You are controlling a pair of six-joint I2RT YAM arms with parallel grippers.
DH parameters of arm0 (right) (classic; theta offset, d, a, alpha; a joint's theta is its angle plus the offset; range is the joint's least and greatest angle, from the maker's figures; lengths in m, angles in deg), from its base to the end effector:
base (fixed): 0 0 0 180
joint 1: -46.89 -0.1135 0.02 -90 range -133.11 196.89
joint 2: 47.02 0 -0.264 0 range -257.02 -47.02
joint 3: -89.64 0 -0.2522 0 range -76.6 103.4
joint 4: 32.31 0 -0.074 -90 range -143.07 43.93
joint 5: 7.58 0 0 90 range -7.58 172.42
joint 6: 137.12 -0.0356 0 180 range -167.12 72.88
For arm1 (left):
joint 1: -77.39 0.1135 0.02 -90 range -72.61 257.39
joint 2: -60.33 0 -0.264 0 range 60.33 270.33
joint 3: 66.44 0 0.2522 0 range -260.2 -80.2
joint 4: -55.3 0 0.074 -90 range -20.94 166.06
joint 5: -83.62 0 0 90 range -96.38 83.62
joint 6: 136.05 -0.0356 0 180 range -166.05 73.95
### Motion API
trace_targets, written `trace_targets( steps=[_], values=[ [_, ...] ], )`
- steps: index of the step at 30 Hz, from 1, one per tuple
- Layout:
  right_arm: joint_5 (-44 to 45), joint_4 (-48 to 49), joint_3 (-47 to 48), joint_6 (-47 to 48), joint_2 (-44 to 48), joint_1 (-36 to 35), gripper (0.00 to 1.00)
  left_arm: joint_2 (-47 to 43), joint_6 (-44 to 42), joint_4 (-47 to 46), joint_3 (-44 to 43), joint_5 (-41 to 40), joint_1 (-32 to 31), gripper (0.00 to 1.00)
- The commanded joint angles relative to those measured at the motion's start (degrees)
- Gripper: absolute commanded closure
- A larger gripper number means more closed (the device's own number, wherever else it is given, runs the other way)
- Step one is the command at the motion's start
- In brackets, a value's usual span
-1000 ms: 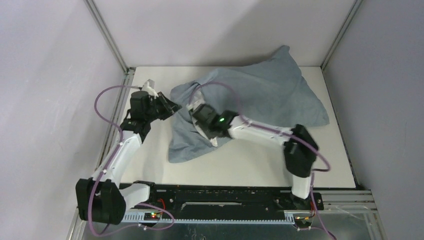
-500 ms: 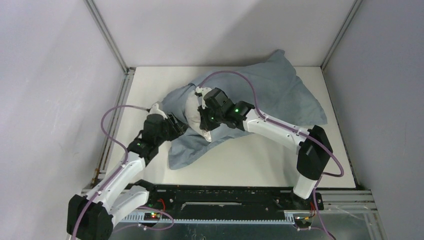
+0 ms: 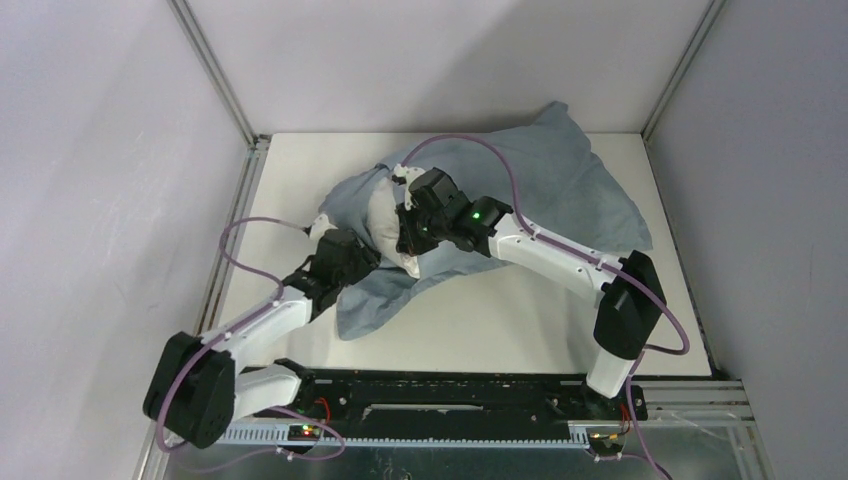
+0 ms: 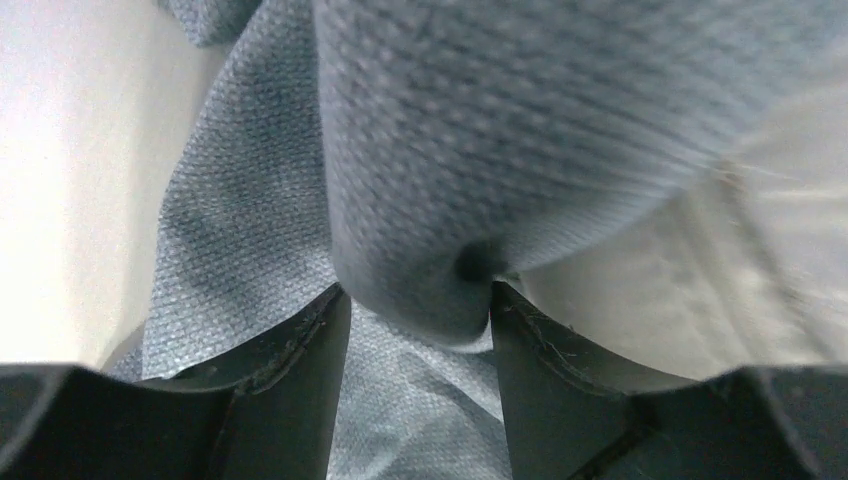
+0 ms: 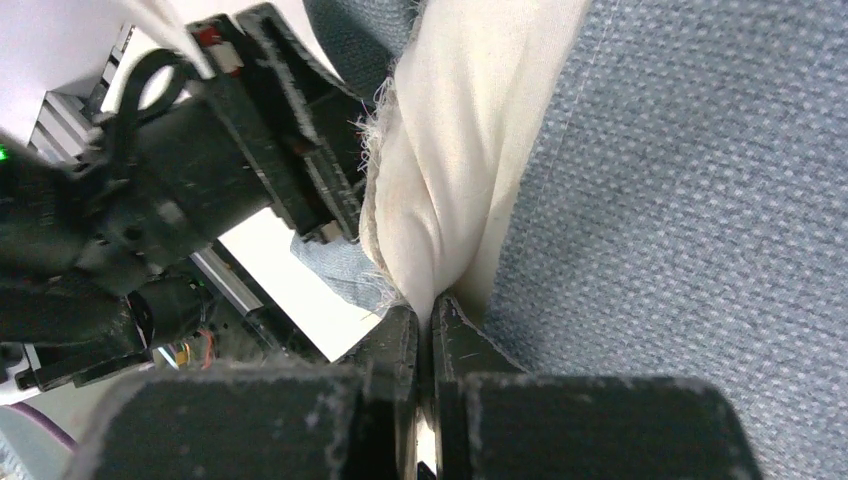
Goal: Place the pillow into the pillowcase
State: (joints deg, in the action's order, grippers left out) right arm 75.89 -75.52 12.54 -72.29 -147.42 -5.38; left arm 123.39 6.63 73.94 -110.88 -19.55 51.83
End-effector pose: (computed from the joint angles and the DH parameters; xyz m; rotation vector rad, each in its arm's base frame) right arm 0.2431 0.3208 0.3128 -0.6280 2.3358 0.8015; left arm 0.2073 -0.0901 0.2025 -0.6510 2.1514 -0.5010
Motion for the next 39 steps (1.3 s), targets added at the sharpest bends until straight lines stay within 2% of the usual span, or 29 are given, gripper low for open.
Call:
trace_targets(
  steps=[1, 4, 5, 6, 7, 8, 12, 15, 18, 21, 25, 28, 29, 32, 33, 34, 37, 39],
  values=[
    [-1.4, 3.7, 4.4, -1.7, 1.6, -0.3, 1.00, 4.4, 1.7, -4.0, -3.7, -3.2, -0.6, 0.45],
    [-0.5, 2.5, 5.8, -1.7, 1.5, -0.2, 1.00, 5.4, 1.7, -6.7, -3.1, -5.1, -0.8, 0.49],
    [-0.3, 2.2, 6.2, -1.7, 1.3, -0.3, 1.00, 5.9, 1.0, -7.1, -3.6, -5.3, -0.8, 0.54],
    [0.1, 1.8, 6.6, -1.7, 1.0, -0.3, 1.00, 6.2, -0.1, -7.4, -4.3, -4.9, -0.8, 0.66],
    [0.6, 1.7, 7.0, -1.6, 0.6, -0.3, 1.00, 6.0, -1.9, -7.8, -5.1, -3.8, -0.8, 0.90],
    [0.9, 1.3, 7.7, -1.5, 0.1, -0.2, 1.00, 5.1, -3.9, -7.3, -5.9, -2.3, -0.8, 0.99],
    [5.4, -2.1, 15.1, 0.7, -6.2, 0.0, 1.00, -5.6, -9.3, -4.0, -5.2, 4.7, -1.3, 1.00],
    [6.5, -7.4, 24.3, 0.4, -13.7, 0.8, 1.00, -16.5, -11.4, 3.9, -6.1, 11.3, -1.3, 1.00],
    [8.0, -8.5, 26.7, -1.1, -18.3, 1.1, 1.00, -26.1, -13.9, 12.4, -10.4, 14.1, -1.2, 1.00],
    [9.0, -10.2, 28.2, -3.0, -22.5, 1.3, 1.00, -29.4, -15.1, 14.8, -13.5, 17.8, -1.2, 1.00],
    [11.1, -11.4, 28.6, -4.4, -25.3, 0.8, 1.00, -28.3, -14.7, 13.4, -14.5, 20.7, -1.2, 1.00],
    [7.5, -10.5, 27.8, -4.8, -24.3, 1.3, 1.00, -26.4, -13.8, 11.2, -13.5, 21.0, -1.2, 1.00],
    [4.6, -9.1, 26.9, -4.7, -23.0, 1.3, 0.97, -25.7, -13.4, 10.7, -12.9, 20.9, -1.2, 1.00],
    [0.6, -4.6, 23.3, -4.8, -16.7, 1.0, 0.55, -24.7, -11.7, 9.8, -10.5, 19.4, -0.6, 1.00],
    [0.5, -4.0, 22.5, -4.5, -14.5, 0.7, 0.45, -24.8, -11.2, 9.8, -9.7, 18.7, 0.1, 1.00],
    [0.9, -3.8, 22.5, -4.0, -12.5, 0.2, 0.39, -25.0, -10.8, 10.0, -9.0, 17.9, 0.7, 1.00],
    [2.8, -4.2, 23.1, -2.6, -8.0, -0.7, 0.32, -25.6, -9.9, 10.7, -7.5, 17.4, 2.9, 1.00],
    [6.0, -6.0, 24.1, -1.8, -7.1, -1.2, 0.38, -26.0, -10.1, 11.6, -7.6, 16.9, 3.6, 1.00]
  ],
)
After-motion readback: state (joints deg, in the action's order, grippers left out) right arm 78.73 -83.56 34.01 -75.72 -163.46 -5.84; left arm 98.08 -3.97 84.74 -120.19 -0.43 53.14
